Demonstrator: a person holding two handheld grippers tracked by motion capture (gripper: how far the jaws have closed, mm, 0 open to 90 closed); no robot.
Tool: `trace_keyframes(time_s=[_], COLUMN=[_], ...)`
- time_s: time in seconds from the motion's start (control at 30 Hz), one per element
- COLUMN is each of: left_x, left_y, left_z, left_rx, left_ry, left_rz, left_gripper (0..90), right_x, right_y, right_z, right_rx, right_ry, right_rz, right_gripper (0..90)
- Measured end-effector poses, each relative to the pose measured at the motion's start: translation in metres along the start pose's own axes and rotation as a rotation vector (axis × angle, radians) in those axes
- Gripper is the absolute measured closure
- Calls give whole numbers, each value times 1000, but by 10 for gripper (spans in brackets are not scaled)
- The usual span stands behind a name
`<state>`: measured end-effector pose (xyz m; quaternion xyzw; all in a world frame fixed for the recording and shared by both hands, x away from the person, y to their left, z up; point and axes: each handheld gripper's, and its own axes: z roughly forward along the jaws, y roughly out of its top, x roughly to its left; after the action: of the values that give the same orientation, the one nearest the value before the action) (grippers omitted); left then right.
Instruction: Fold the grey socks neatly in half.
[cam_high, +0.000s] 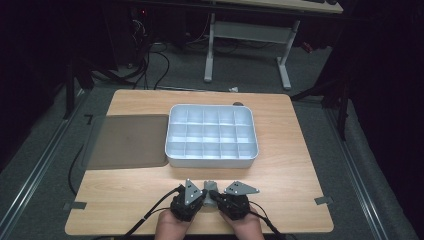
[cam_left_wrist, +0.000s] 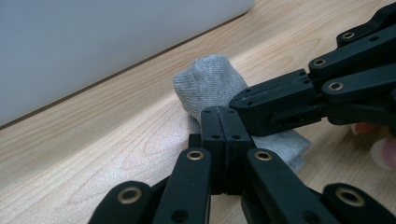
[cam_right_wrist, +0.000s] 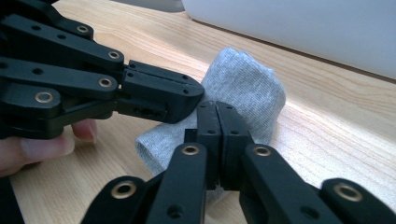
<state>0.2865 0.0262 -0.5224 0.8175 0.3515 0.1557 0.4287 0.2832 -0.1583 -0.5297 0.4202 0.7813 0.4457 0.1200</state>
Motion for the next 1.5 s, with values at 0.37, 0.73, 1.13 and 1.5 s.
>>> trace_keyframes(time_s=[0.37, 0.73, 1.13, 1.5], left_x=[-2, -3, -2, 1], left_y=[1, 0, -1, -2], left_z=[0, -1, 0, -3], left_rx=[-2, -4, -5, -3], left_ry=[0, 1, -5, -2], left_rz=[3, -3, -3, -10], left_gripper=[900, 900, 900, 876], right_x=[-12, -13, -13, -15], right_y=[6, 6, 2, 0], right_z=[-16, -17, -4, -1], right_rx=[-48, -19, 50, 71], right_ry=[-2, -11, 14, 31], right_rz=[51, 106, 153, 169], right_gripper=[799, 613, 496, 497])
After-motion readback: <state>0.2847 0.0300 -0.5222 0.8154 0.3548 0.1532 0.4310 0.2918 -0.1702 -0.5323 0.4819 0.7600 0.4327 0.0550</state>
